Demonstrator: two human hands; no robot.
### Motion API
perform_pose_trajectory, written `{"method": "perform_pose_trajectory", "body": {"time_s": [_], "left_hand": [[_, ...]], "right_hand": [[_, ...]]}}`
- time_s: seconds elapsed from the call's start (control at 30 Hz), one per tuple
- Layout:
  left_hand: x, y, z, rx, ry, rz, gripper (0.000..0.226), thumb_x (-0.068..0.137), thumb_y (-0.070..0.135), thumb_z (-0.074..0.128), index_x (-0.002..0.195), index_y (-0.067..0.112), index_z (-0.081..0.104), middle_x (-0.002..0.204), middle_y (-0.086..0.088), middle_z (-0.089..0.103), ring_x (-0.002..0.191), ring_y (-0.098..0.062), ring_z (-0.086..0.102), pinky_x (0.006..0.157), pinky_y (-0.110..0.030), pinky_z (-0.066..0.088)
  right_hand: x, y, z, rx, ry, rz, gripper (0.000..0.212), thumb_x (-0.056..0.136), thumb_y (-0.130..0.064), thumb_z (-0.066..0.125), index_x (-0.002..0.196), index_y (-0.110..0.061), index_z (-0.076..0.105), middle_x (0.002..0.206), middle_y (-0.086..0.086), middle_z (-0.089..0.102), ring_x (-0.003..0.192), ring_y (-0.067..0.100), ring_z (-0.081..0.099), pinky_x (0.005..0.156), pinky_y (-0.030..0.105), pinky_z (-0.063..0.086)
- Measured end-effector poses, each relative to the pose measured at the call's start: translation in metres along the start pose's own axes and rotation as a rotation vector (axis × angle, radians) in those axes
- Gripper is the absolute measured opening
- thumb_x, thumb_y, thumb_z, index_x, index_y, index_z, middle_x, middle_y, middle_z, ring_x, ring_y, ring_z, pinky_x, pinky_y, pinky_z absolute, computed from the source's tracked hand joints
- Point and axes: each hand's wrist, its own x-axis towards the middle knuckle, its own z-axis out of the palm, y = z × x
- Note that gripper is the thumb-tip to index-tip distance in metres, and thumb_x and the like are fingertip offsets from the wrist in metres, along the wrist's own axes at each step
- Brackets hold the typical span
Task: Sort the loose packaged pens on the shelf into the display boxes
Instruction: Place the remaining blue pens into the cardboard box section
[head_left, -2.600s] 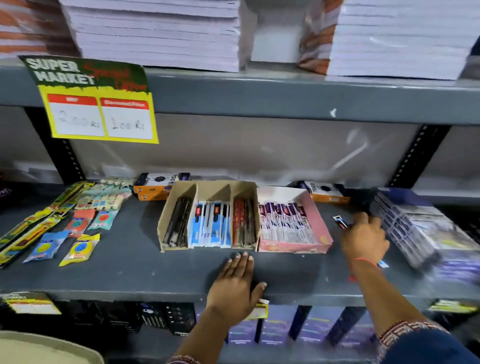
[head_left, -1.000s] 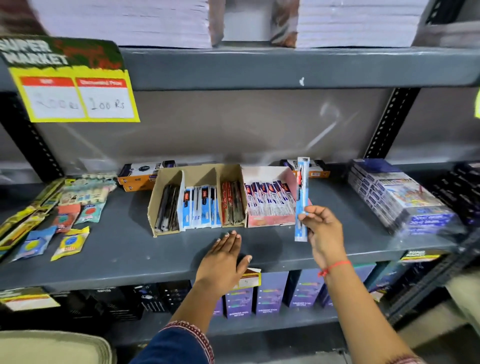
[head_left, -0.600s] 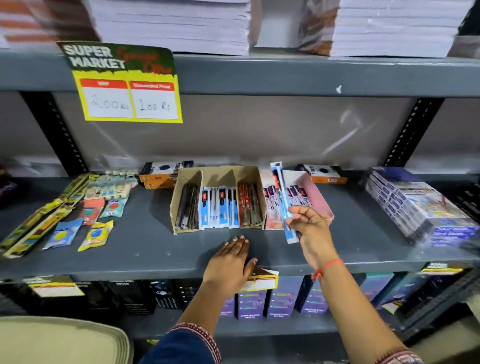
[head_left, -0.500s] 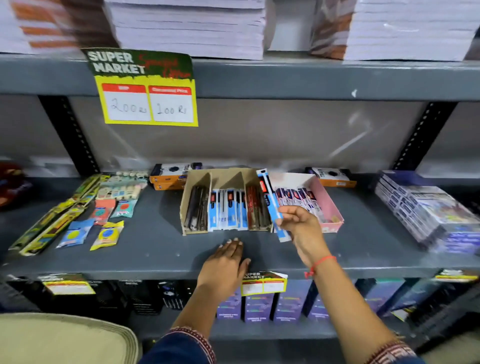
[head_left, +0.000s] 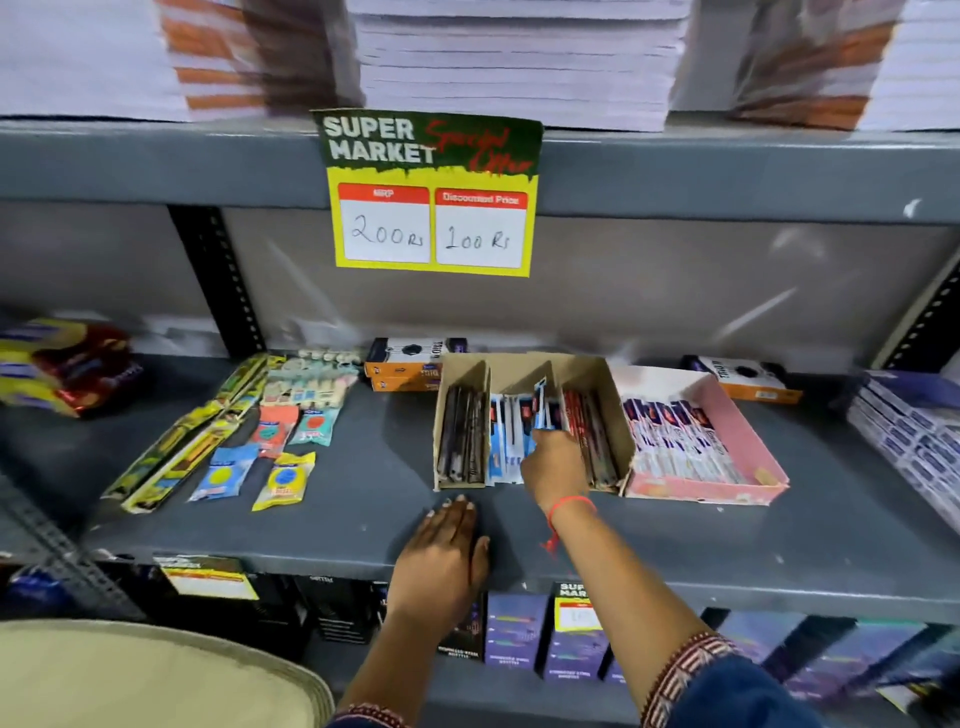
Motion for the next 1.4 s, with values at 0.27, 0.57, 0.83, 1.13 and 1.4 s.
{"method": "perform_pose_trajectory", "body": {"time_s": [0.27,0.57,0.83,1.13,1.4], "left_hand": [[0.002,-0.006,0.008,-0.06,0.038,0.042,0.047,0.083,0.033,0.038,0.105,0.006,0.07,0.106,-0.009,0.072,0.095,-0.021,0.069,0.084,-0.037,0.053],[0.002,-0.006,0.009,-0.091,0.104,0.055,0.046,0.082,0.032,0.039,0.106,0.007,0.07,0.109,-0.009,0.071,0.098,-0.021,0.068,0.087,-0.033,0.051],[0.002,-0.005,0.011,-0.053,0.143,0.061,0.046,0.082,0.031,0.039,0.106,0.006,0.069,0.109,-0.01,0.071,0.098,-0.021,0.068,0.086,-0.038,0.052],[0.003,-0.005,0.011,-0.046,0.153,0.069,0.046,0.082,0.031,0.039,0.106,0.006,0.069,0.108,-0.01,0.071,0.098,-0.021,0.068,0.085,-0.036,0.052],[0.002,-0.005,0.011,-0.055,0.153,0.07,0.046,0.081,0.031,0.04,0.105,0.006,0.07,0.107,-0.01,0.071,0.096,-0.022,0.068,0.084,-0.036,0.053]], "right_hand": [[0.023,-0.001,0.004,-0.328,-0.13,0.021,0.034,0.094,-0.005,0.038,0.123,0.004,0.055,0.129,0.022,0.057,0.12,0.035,0.055,0.096,0.04,0.046],[0.018,-0.009,0.022,-0.603,-0.072,-0.164,0.036,0.092,-0.001,0.04,0.126,0.001,0.053,0.141,0.023,0.044,0.132,0.036,0.042,0.097,0.039,0.048],[0.016,-0.004,0.027,-0.588,-0.128,-0.201,0.034,0.091,0.002,0.04,0.122,0.002,0.054,0.127,0.021,0.053,0.118,0.033,0.055,0.094,0.038,0.05],[0.018,-0.006,0.03,-0.654,-0.097,-0.272,0.035,0.09,0.006,0.04,0.124,0.002,0.05,0.122,0.02,0.061,0.113,0.033,0.061,0.088,0.038,0.053],[0.019,-0.008,0.034,-0.696,-0.088,-0.298,0.043,0.093,0.006,0.036,0.136,0.007,0.035,0.124,0.021,0.06,0.113,0.034,0.061,0.088,0.038,0.053]]}}
